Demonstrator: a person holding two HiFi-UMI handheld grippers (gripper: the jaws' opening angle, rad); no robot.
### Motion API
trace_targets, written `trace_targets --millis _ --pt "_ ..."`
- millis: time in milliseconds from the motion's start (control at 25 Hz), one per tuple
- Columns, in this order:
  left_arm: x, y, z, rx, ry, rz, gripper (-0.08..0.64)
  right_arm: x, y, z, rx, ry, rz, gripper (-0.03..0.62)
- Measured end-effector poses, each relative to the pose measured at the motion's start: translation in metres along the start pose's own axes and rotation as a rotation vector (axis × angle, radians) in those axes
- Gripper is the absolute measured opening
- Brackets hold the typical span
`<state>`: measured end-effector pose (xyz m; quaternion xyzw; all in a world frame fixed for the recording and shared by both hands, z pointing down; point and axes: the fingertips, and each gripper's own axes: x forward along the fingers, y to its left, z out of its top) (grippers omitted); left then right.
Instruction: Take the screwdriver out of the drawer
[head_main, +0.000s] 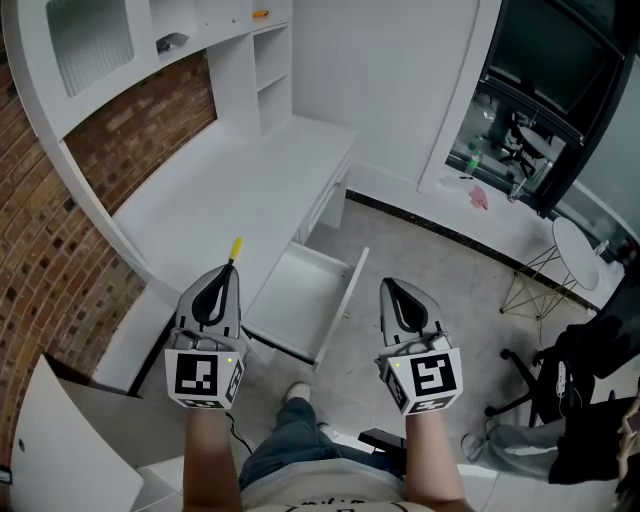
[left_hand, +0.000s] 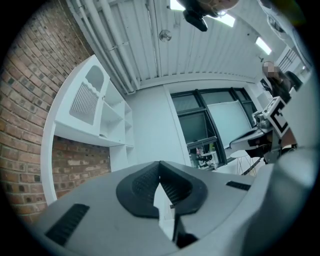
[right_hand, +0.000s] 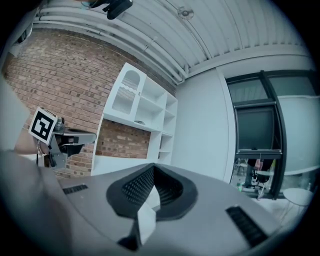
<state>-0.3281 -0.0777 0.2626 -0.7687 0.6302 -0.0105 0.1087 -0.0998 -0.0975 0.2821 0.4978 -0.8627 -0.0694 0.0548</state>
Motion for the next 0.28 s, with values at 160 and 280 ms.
trace_targets --millis 160,280 --pt "0.0055 0.0014 0.0046 0.010 -0.009 0.000 0.014 0.0051 -0.0028 0.0040 -0.004 -0.013 0.001 0.009" --pt "0.0098 0.0037 0.0074 0.017 -0.014 0.002 0.014 0.0102 -0.0053 0.0070 -0.002 -0.021 0.002 0.009"
